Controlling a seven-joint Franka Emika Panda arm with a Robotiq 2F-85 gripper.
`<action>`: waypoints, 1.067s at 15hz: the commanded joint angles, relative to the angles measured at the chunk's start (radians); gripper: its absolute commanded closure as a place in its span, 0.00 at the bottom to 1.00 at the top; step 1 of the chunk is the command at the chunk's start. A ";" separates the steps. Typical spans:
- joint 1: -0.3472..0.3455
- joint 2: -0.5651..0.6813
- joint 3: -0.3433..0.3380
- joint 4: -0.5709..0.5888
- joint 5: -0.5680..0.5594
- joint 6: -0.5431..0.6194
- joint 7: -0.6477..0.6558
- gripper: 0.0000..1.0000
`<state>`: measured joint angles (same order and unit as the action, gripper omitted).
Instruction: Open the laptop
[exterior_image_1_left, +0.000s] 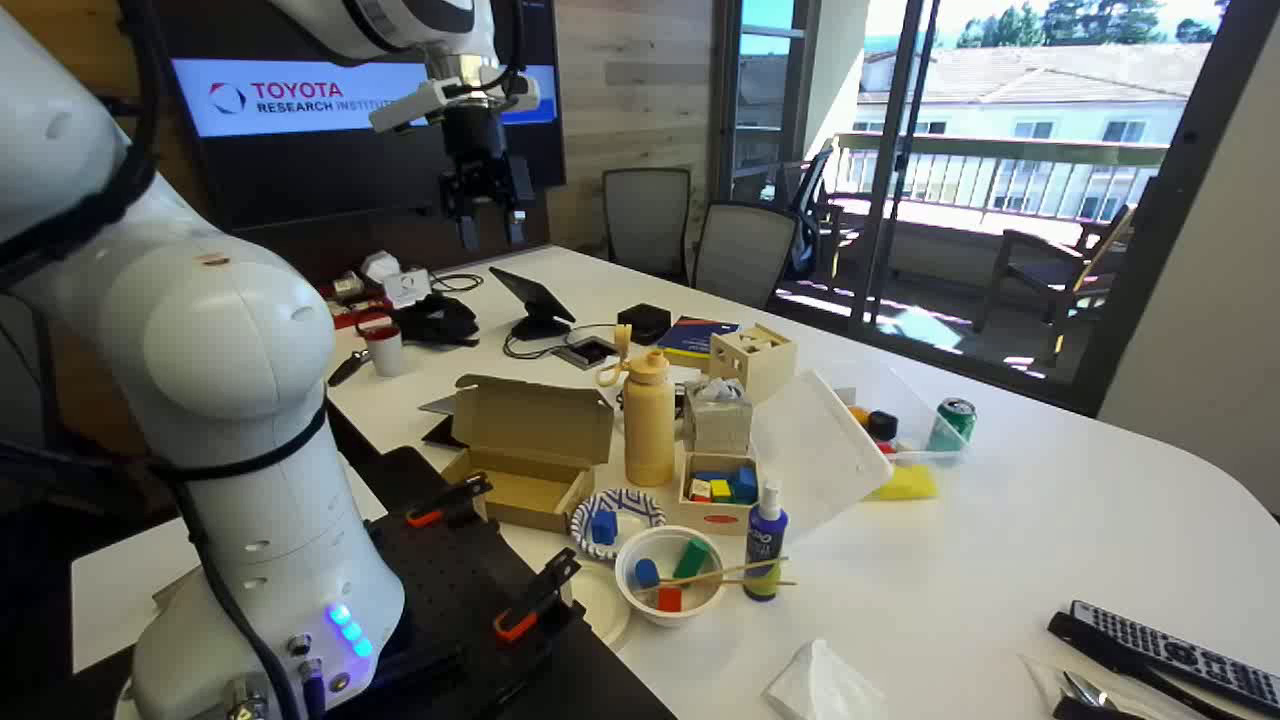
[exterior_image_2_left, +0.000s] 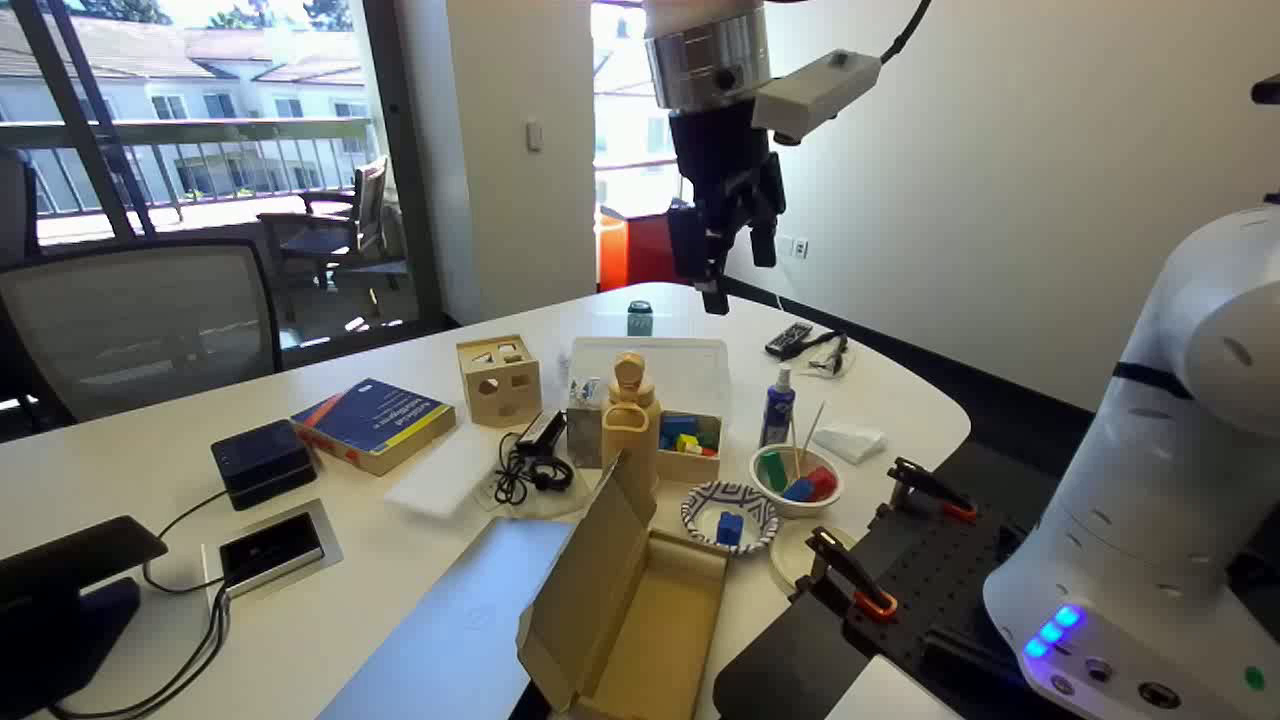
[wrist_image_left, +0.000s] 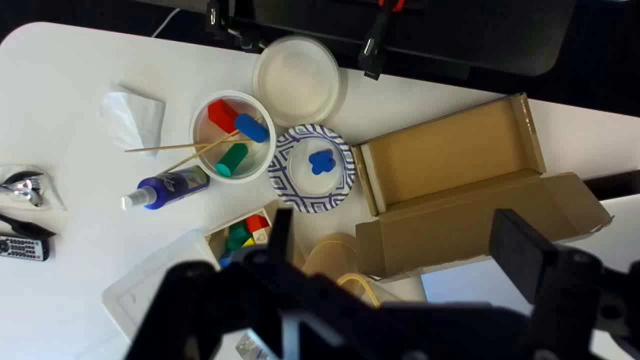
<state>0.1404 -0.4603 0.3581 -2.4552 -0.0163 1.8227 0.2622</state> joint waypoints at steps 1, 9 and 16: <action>0.027 0.005 -0.024 0.001 -0.011 -0.001 0.010 0.00; 0.061 0.217 0.056 -0.134 0.120 0.548 0.337 0.00; 0.109 0.541 0.129 -0.194 0.096 1.166 0.710 0.00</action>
<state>0.2518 -0.0460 0.4644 -2.6474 0.1213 2.7932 0.8389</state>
